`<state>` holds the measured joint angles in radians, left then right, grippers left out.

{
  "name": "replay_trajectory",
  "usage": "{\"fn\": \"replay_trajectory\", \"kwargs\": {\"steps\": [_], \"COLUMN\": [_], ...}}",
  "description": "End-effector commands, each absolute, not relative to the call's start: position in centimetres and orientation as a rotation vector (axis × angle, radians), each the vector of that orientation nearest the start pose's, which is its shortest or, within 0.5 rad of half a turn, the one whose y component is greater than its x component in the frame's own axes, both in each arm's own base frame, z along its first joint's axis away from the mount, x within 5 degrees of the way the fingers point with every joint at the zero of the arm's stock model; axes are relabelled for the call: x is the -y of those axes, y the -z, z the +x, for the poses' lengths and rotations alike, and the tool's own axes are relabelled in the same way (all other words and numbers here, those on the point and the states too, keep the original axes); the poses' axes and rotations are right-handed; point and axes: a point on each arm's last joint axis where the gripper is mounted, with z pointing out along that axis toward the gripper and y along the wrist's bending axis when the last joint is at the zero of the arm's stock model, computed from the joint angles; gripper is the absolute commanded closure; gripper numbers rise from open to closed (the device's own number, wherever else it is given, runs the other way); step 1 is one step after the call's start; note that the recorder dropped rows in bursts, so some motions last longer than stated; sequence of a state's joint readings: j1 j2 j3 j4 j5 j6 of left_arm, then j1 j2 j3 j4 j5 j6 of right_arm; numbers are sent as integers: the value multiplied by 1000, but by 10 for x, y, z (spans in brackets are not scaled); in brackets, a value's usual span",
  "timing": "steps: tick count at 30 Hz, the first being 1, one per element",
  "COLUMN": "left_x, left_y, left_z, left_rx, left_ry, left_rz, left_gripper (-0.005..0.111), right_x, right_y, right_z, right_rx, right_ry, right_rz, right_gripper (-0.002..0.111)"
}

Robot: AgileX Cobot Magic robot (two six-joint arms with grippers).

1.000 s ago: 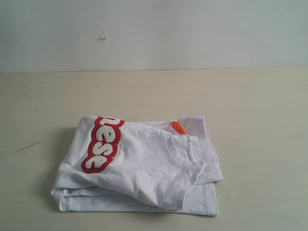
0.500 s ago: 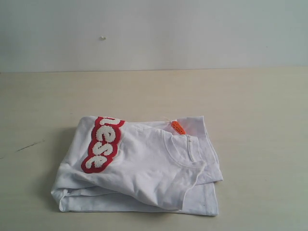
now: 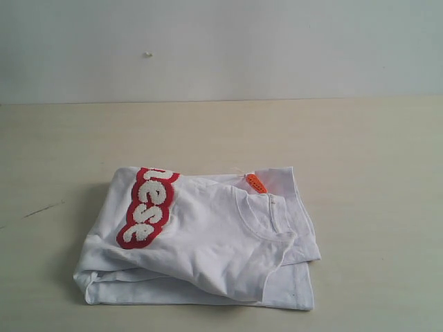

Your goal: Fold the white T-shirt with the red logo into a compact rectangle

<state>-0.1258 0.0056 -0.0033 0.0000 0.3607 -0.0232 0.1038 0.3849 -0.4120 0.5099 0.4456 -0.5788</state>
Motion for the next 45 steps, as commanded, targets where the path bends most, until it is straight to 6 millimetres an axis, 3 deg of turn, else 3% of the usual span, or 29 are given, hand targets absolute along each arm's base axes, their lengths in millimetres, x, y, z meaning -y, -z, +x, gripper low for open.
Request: {"fn": "replay_trajectory", "kwargs": {"steps": [1, 6, 35, 45], "left_x": [2, -1, -1, -1], "left_y": [-181, -181, -181, -181], "left_z": [53, 53, 53, 53], "left_rx": [-1839, -1837, -1837, -1837], "left_ry": [61, 25, 23, 23], "left_rz": [-10, -74, -75, -75], "left_gripper": [4, 4, 4, 4], "right_x": [-28, -28, -28, -21], "right_y": [-291, -291, -291, -303], "right_z": [82, 82, 81, 39], "right_rx": [-1808, -1808, -1803, -1599], "right_ry": [-195, -195, -195, -117], "right_rz": [-333, -333, -333, -279], "right_gripper": [108, 108, 108, 108]}}
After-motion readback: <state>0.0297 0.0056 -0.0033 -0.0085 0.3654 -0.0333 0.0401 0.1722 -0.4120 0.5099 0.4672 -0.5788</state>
